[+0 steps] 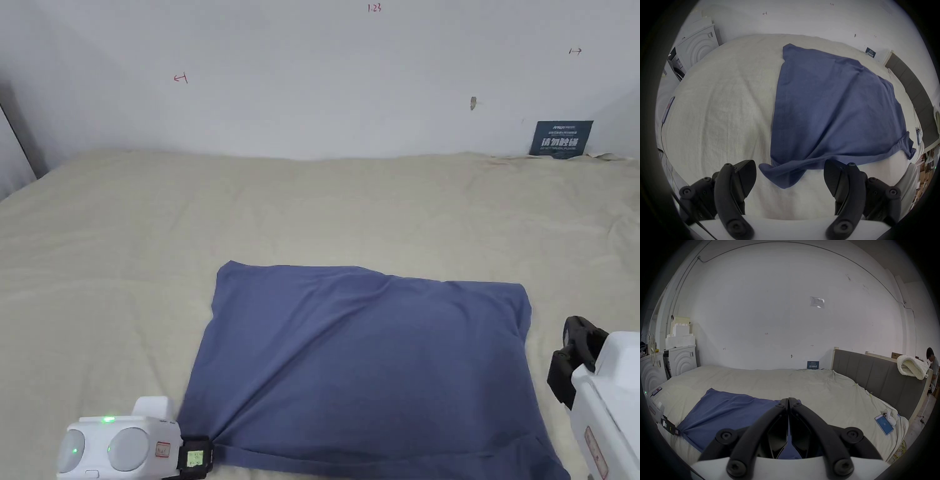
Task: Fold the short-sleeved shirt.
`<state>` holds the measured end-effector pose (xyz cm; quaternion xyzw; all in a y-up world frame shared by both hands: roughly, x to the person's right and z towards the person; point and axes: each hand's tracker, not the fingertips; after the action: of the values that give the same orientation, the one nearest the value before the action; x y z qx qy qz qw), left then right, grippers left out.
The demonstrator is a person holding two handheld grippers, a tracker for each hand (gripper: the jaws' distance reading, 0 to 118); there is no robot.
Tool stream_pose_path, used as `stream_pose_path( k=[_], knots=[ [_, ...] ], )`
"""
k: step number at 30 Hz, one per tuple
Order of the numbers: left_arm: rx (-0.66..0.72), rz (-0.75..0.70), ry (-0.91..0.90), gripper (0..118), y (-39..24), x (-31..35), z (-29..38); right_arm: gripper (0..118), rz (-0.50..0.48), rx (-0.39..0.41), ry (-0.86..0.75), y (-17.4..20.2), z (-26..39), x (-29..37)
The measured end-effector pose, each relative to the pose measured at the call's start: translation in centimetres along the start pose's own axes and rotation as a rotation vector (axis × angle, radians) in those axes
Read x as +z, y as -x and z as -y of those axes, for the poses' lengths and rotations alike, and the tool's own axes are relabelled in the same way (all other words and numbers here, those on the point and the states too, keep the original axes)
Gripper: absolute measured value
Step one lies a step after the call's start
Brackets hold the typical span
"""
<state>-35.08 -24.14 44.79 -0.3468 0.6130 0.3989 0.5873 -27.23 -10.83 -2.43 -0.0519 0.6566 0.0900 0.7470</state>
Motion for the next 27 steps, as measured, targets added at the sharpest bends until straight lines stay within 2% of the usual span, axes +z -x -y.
stream_pose_path(
  k=[2,3,6,8,12,20,22,24,25,26,27],
  knots=[
    [0.006,-0.002,0.01,91,0.0,-0.4,0.1,0,0.001,0.0,0.005,-0.2,0.1,0.1],
    [0.01,0.002,0.017,81,0.1,-0.7,0.1,0,0.001,-0.001,0.006,-0.2,0.2,0.2],
    [0.029,0.037,0.016,20,0.0,-0.7,0.4,0,0.005,-0.001,0.016,-0.5,0.4,0.3],
    [0.03,0.047,0.014,12,-0.4,-0.4,0.4,0,0.003,-0.006,0.029,-0.8,0.6,0.4],
    [-0.004,0.042,0.002,4,-0.7,0.0,0.5,0,-0.003,-0.022,0.111,-1.8,1.3,0.4],
    [0.008,0.068,-0.058,4,-0.5,2.3,0.2,1,-0.037,-0.076,0.456,-4.3,6.5,-1.7],
    [0.006,0.073,-0.063,4,-0.5,2.6,0.2,10,-0.038,-0.098,0.534,-4.7,8.1,-2.0],
    [0.004,0.074,-0.068,4,-0.5,2.8,0.1,32,-0.046,-0.123,0.608,-5.1,9.6,-2.3],
    [0.004,0.075,-0.07,4,-0.5,2.8,0.1,37,-0.045,-0.141,0.635,-5.3,10.3,-2.3],
    [0.005,0.076,-0.071,4,-0.5,2.8,0.1,37,-0.052,-0.155,0.672,-5.5,11.0,-2.5],
    [0.004,0.077,-0.071,4,-0.5,2.7,0.1,57,-0.05,-0.174,0.679,-5.6,11.6,-2.5]
  ],
)
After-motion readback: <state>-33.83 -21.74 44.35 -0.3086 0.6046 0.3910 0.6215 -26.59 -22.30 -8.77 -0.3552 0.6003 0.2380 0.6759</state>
